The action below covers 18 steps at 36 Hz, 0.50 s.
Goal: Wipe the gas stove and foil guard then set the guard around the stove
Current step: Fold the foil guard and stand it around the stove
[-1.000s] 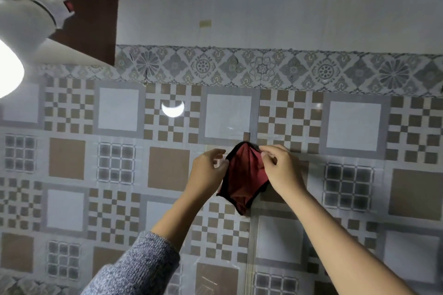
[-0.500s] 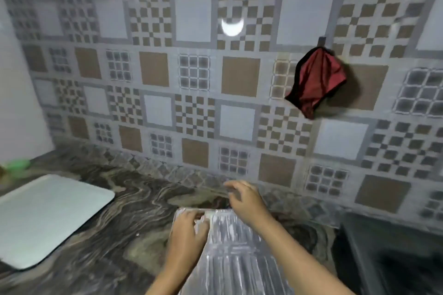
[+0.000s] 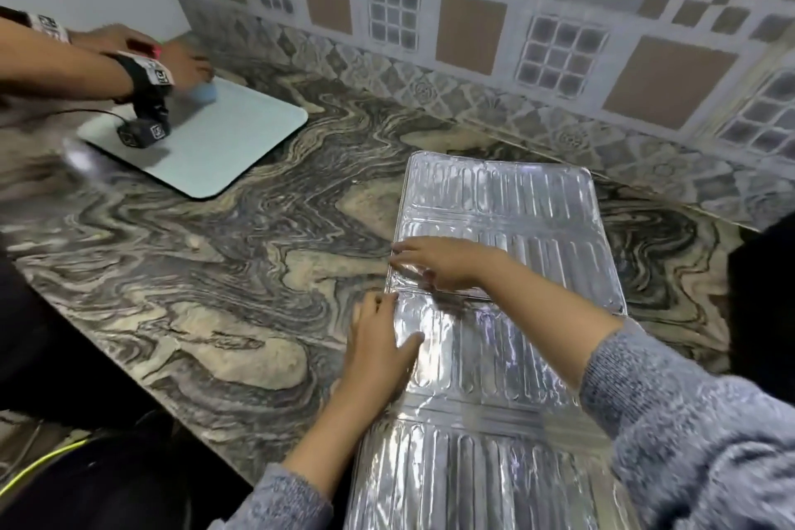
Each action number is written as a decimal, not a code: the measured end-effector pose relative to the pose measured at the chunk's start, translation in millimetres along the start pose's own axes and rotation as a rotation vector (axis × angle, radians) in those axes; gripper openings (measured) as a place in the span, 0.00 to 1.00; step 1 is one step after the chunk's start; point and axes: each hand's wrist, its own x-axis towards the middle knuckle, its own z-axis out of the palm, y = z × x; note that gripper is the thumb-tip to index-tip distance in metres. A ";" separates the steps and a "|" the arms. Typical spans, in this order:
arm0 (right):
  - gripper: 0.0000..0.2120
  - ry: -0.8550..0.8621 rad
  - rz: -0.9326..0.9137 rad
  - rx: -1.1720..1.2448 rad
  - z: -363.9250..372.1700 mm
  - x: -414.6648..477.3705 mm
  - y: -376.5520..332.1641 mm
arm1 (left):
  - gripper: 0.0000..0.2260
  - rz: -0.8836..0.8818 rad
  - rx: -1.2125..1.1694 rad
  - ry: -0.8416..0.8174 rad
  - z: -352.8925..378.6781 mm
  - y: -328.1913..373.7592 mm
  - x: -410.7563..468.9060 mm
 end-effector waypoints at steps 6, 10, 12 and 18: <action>0.24 0.018 -0.209 -0.152 -4.9 28.8 4.9 | 0.29 -0.053 -0.122 0.029 -3.6 -4.8 2.3; 0.21 0.037 -0.243 -0.180 -0.3 49.4 7.2 | 0.30 -0.078 -0.149 0.029 -4.3 -6.5 5.7; 0.16 0.053 -0.254 -0.171 -1.9 55.4 8.5 | 0.31 -0.099 -0.154 0.018 -4.6 -7.6 8.9; 0.09 -0.014 -0.299 -0.125 -9.8 62.8 18.1 | 0.29 -0.112 -0.108 -0.063 -6.2 -5.1 19.2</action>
